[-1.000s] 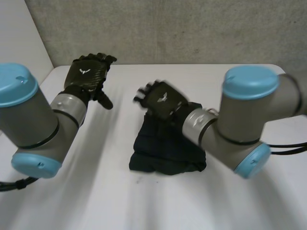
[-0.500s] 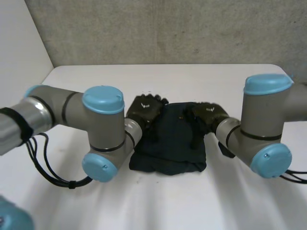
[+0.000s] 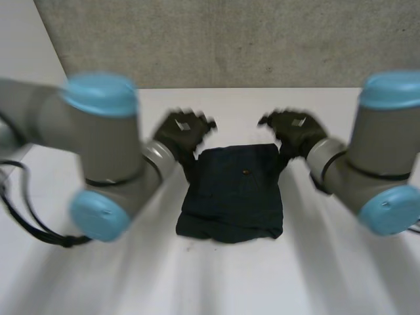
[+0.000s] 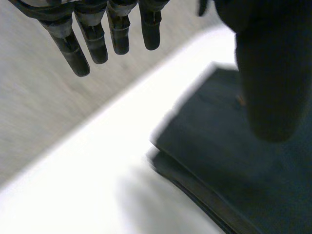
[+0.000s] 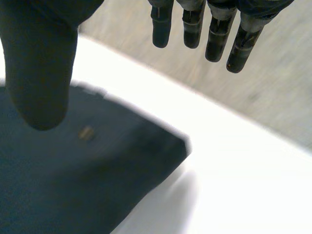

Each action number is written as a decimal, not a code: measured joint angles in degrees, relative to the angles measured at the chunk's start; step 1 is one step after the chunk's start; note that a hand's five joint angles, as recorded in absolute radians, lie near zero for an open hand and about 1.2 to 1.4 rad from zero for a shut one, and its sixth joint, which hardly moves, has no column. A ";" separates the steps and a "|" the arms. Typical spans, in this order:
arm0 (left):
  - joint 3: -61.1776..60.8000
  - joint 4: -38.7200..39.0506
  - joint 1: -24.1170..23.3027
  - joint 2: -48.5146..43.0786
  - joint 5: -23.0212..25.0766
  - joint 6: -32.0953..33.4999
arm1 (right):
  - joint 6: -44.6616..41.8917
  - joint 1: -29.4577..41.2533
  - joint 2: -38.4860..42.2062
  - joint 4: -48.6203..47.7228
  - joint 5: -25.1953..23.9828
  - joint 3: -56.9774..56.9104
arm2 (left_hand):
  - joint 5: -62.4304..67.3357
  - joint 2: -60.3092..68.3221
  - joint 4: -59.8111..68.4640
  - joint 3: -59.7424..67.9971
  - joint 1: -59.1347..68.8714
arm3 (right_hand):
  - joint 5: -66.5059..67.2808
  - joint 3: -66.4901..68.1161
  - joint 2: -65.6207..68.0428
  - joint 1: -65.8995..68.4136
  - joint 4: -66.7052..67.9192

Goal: Fold the shorts.

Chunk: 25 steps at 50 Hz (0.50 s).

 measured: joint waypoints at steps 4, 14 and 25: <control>-3.84 -0.35 4.84 12.10 0.15 -4.17 | 0.08 -1.79 -8.30 -0.42 3.66 0.41 | 0.01 0.00 0.00 0.00 0.00 | 0.00 0.00 0.00 0.00 0.00; -7.06 -10.97 16.48 28.98 3.00 -12.59 | -0.32 -6.13 -18.45 7.46 8.86 0.09 | -0.16 -0.28 -0.11 -0.12 -0.01 | 0.00 0.00 0.00 0.00 0.02; -6.76 -15.24 16.60 28.92 3.56 -12.61 | -1.26 -6.27 -18.97 8.90 8.58 0.69 | -0.22 -1.11 -0.11 -0.13 -0.48 | 0.00 0.00 0.00 0.00 0.02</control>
